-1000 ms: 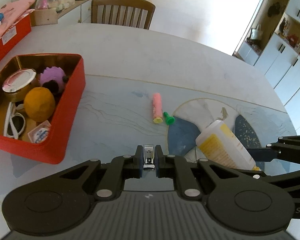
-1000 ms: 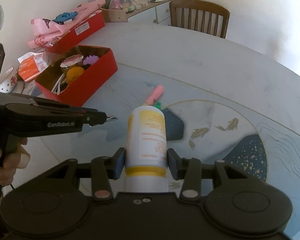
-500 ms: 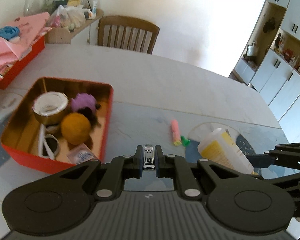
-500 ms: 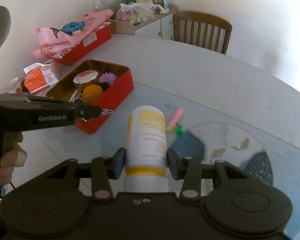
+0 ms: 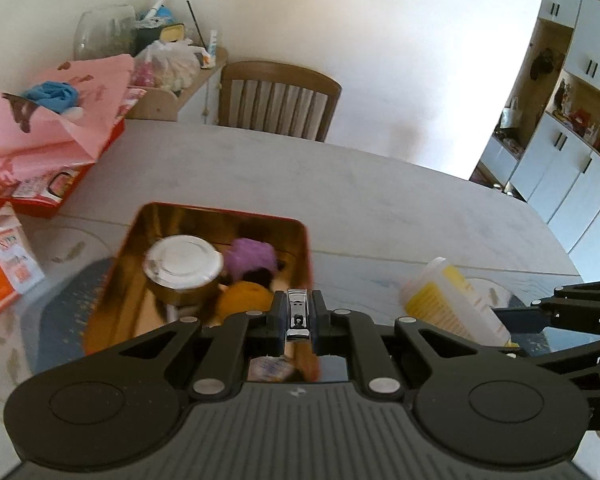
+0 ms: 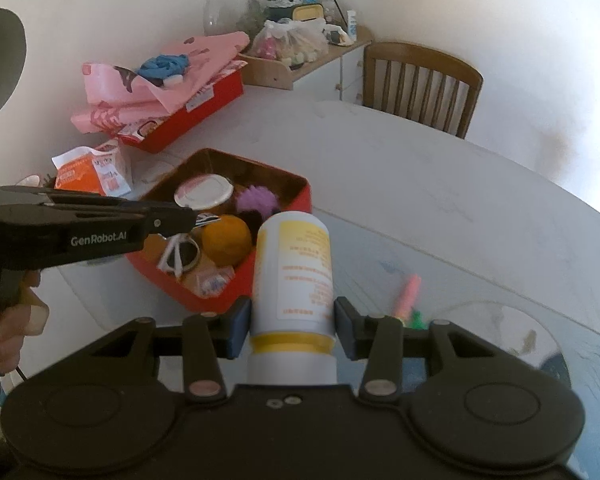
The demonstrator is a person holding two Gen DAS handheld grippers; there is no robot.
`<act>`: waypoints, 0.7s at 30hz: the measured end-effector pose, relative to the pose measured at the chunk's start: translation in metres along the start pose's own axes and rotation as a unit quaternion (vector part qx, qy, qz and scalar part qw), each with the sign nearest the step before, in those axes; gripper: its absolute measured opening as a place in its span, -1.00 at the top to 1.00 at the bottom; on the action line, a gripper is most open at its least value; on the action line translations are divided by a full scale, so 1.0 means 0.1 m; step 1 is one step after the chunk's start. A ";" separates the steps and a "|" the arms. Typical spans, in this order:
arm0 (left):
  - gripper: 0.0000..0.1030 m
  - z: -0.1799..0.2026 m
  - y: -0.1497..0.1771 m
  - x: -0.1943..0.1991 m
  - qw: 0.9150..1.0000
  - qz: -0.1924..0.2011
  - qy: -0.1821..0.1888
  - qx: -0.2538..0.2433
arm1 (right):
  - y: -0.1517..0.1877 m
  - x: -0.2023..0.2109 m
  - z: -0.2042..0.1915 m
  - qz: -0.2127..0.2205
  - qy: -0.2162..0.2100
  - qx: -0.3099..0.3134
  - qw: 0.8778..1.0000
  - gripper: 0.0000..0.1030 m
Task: Organize rigid objects
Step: 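Carry the nail clipper and white-yellow bottle over the red tin with both grippers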
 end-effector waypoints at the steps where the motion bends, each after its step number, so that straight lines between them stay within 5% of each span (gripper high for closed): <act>1: 0.79 -0.06 -0.02 -0.01 1.000 0.000 -0.001 0.000 | -0.03 -0.03 -0.03 0.000 -0.001 0.000 1.000 0.16; 21: 0.79 -0.93 0.05 -0.55 0.999 -0.028 -0.030 -0.016 | -0.54 -0.89 -0.25 -0.014 0.026 0.013 0.999 0.16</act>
Point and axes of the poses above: each gripper's, at about its wrist camera, not at the fingertips, and x roughly against the way its jaws point, z to its right, y to its underside, the point moved 10 cm from there along -x, roughly the way its jaws point, and after that the axes turned 11 degrees about -y, right-handed, at the moved point
